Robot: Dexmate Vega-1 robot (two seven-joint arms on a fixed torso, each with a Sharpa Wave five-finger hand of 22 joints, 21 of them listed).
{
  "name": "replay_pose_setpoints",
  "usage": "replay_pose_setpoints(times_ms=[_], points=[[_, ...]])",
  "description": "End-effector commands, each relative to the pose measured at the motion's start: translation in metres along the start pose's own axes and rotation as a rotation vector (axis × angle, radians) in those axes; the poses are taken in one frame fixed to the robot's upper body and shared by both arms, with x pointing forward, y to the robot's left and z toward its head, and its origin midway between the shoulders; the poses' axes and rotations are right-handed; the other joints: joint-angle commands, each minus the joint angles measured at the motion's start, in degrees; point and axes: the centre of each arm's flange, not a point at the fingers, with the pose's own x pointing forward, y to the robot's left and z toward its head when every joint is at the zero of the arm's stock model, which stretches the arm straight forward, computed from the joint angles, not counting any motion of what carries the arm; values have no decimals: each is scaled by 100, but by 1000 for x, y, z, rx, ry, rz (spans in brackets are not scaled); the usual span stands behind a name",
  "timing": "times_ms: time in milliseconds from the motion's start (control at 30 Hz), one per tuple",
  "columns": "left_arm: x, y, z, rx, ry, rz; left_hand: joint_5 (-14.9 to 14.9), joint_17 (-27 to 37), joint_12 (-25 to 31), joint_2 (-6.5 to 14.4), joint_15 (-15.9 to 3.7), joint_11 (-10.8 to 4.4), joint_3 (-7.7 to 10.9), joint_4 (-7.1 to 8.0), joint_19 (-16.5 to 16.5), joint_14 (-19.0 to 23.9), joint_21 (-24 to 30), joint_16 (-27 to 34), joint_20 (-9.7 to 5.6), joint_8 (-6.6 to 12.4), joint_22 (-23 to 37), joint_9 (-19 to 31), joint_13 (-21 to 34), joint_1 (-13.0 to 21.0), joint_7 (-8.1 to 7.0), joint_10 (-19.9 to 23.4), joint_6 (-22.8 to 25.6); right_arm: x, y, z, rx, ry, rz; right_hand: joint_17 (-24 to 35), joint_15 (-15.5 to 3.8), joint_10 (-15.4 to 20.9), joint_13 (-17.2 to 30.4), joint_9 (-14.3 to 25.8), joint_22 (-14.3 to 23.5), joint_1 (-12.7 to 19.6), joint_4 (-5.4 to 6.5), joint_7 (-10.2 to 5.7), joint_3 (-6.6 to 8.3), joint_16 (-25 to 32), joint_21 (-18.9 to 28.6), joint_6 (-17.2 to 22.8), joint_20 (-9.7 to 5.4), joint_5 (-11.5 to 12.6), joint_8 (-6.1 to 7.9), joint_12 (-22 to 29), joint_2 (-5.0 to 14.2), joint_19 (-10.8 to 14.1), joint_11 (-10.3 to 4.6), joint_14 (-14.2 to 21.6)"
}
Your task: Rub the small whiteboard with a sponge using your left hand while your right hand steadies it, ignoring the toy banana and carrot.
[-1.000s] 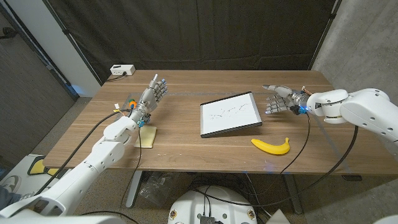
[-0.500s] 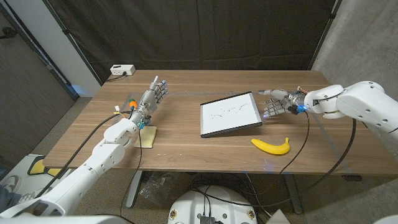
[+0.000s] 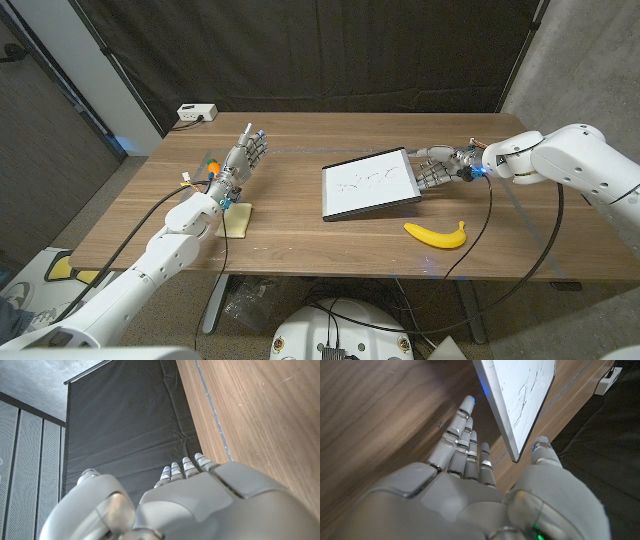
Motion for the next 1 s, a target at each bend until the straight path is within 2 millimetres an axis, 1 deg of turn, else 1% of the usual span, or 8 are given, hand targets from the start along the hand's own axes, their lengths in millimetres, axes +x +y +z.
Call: replay_pose_setpoints(times_ms=[33, 100, 233, 433, 633, 767, 900, 1000], points=[[1, 6, 2, 5, 22, -3, 4, 21, -5, 26, 26, 12, -6, -11, -3, 9, 21, -2, 45, 17, 32, 25, 27, 42, 21, 16, 28, 7, 5, 1, 17, 18, 115, 13, -34, -18, 19, 19, -2, 185, -17, 345, 87, -22, -23, -29, -74, 27, -30, -23, 5, 18, 30, 18], [2, 7, 2, 4, 24, -1, 2, 21, -3, 29, 21, 8, -6, -11, -3, 10, 21, -2, 47, 16, 32, 25, 27, 44, 23, 23, 29, 8, 5, 1, 18, 19, 115, 15, 24, -36, 19, 19, -2, 241, -6, 343, 91, -48, -42, -68, -66, 23, -50, -37, -13, 5, 39, -42], [2, 8, 2, 4, 31, -1, -3, 22, -4, 37, 27, 7, -5, -11, -1, 15, 22, -2, 50, 13, 32, 26, 27, 49, 18, 26, 29, 10, 7, 1, 13, 24, 121, 32, 113, -69, 20, 18, -2, 280, 38, 345, 70, -80, -111, -120, 17, 12, -75, -59, -33, -108, 54, -173], [3, 7, 1, 5, 33, -3, -10, 22, -5, 48, 25, 25, -4, -11, 4, 20, 25, -3, 61, 11, 32, 26, 27, 56, 18, 30, 33, 15, 9, 1, 5, 31, 133, 38, 92, -85, 20, 17, -1, 337, 42, 348, 69, -79, -138, -124, 19, 10, -78, -71, -33, -140, 74, -215], [3, 7, 1, 6, 38, 2, -16, 22, -9, 58, 23, 22, -3, -12, 7, 22, 26, -5, 67, 9, 33, 26, 27, 63, 20, 26, 39, 19, 8, -1, -2, 46, 136, 39, -16, -151, 22, 14, 3, 628, 2, 345, 122, -72, -191, -162, -93, 20, -96, -103, -17, -174, 32, -291], [3, 7, 2, 8, 39, 0, -21, 22, -10, 67, 18, 18, -3, -12, 8, 24, 27, -6, 69, 7, 33, 26, 27, 68, 20, 28, 41, 21, 7, -3, -8, 53, 134, 44, -117, -220, 24, 11, 8, 887, -14, 342, 167, -64, -229, -234, -193, 23, -119, -125, 3, -200, -32, -347], [3, 6, 2, 6, 40, -3, -28, 22, -11, 76, 19, 19, -2, -12, 5, 26, 26, -7, 76, 2, 33, 27, 28, 73, 13, 31, 39, 25, 6, -5, -15, 62, 136, 51, -163, -291, 26, 11, 13, 1041, -8, 342, 182, -70, -257, -271, -233, 17, -127, -145, 13, -228, -89, -421], [2, 6, 1, 2, 42, -2, -31, 22, -11, 80, 24, 14, -2, -13, 6, 27, 27, -8, 82, 1, 33, 27, 28, 77, 13, 32, 42, 26, 6, -6, -15, 66, 137, 53, -174, -301, 26, 11, 14, 1089, -4, 342, 181, -76, -276, -286, -243, 12, -129, -145, 10, -259, -85, -462]])
